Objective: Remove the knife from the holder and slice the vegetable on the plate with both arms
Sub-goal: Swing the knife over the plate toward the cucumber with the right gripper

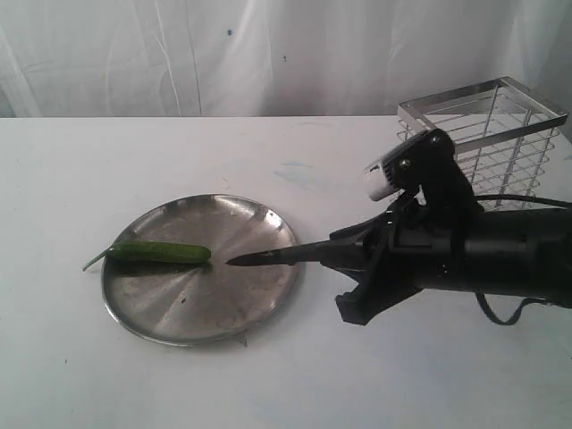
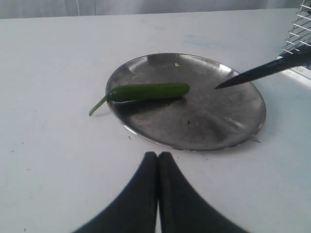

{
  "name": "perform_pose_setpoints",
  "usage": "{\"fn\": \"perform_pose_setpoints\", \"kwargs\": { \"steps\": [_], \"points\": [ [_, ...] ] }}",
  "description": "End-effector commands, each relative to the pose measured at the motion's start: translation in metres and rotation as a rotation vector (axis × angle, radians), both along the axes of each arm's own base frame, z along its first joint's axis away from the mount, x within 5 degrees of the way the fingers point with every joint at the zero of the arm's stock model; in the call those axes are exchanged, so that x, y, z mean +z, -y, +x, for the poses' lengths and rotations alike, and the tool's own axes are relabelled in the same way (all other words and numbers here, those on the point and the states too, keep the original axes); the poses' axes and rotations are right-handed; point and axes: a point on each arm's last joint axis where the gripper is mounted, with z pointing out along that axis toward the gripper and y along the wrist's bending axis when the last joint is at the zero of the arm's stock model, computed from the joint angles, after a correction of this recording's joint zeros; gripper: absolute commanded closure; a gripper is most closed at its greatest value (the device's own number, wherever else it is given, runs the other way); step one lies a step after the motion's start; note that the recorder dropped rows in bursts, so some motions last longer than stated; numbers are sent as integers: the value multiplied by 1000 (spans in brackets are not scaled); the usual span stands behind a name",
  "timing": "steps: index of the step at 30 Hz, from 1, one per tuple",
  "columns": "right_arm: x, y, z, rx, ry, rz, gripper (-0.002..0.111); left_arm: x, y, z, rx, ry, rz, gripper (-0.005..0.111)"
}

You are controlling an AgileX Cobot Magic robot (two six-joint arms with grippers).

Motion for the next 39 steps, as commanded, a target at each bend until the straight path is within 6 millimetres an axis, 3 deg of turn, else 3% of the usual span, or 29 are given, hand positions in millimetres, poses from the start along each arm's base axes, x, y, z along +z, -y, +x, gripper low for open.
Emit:
{"fn": "perform_pose_setpoints", "kwargs": {
  "steps": [1,9,14,23,39],
  "points": [
    [-12,-7,11,49,8,-41,108,-2,0,0,2,-1,-8,102],
    [-45,-10,26,55,-56,-133,108,-2,0,0,2,-3,-7,102],
    [-53,-8,28,18,-142,-188,108,-2,0,0,2,-3,-7,102],
    [-55,-13,40,56,-356,-317,108,-2,0,0,2,-3,-7,102],
    [-51,-30,46,106,-354,-343,108,-2,0,0,2,-3,-7,102]
  ]
}}
